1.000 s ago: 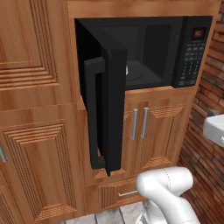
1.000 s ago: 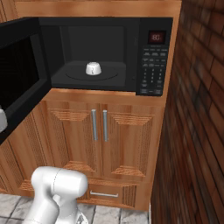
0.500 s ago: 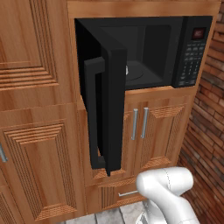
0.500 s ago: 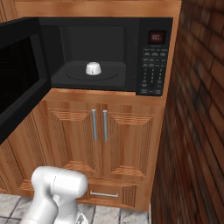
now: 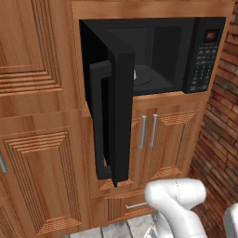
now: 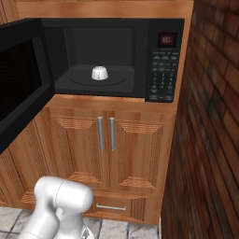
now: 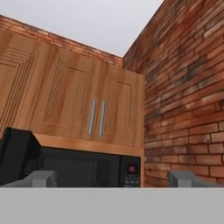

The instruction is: Pick the mug from the counter and place it inside the microwave. Then close the microwave.

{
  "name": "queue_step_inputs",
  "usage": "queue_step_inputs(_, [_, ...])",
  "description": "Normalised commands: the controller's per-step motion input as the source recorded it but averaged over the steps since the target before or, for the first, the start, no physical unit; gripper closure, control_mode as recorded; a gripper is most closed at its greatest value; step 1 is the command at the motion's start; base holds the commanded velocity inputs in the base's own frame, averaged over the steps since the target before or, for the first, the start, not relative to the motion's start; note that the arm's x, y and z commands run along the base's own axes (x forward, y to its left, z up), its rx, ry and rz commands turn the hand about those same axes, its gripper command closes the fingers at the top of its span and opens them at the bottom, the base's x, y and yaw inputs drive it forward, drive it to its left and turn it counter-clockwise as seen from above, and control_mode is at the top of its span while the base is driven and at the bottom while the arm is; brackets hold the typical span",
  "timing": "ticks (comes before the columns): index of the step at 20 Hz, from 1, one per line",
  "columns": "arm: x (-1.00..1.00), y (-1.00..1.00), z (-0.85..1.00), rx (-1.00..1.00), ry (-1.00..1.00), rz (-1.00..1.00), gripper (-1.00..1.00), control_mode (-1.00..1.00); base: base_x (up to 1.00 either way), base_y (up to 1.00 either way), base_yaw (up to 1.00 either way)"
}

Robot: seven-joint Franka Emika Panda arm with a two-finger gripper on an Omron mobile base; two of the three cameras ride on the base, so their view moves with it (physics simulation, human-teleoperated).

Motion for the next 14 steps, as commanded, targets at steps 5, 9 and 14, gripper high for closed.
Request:
queue_step_inputs(5, [0.1,0.63,-0.11,-0.05,0.01,-0.33,-1.0,-1.0,0.0,0.0,0.0])
queue_step_inputs(9, [0.26,0.47,-0.25,-0.03,0.06,-0.35,-1.0,-1.0,0.0,0.0,0.0])
queue_step_inputs(14, [0.31,0.16,-0.31,-0.01,0.11,-0.35,-1.0,-1.0,0.0,0.0,0.0])
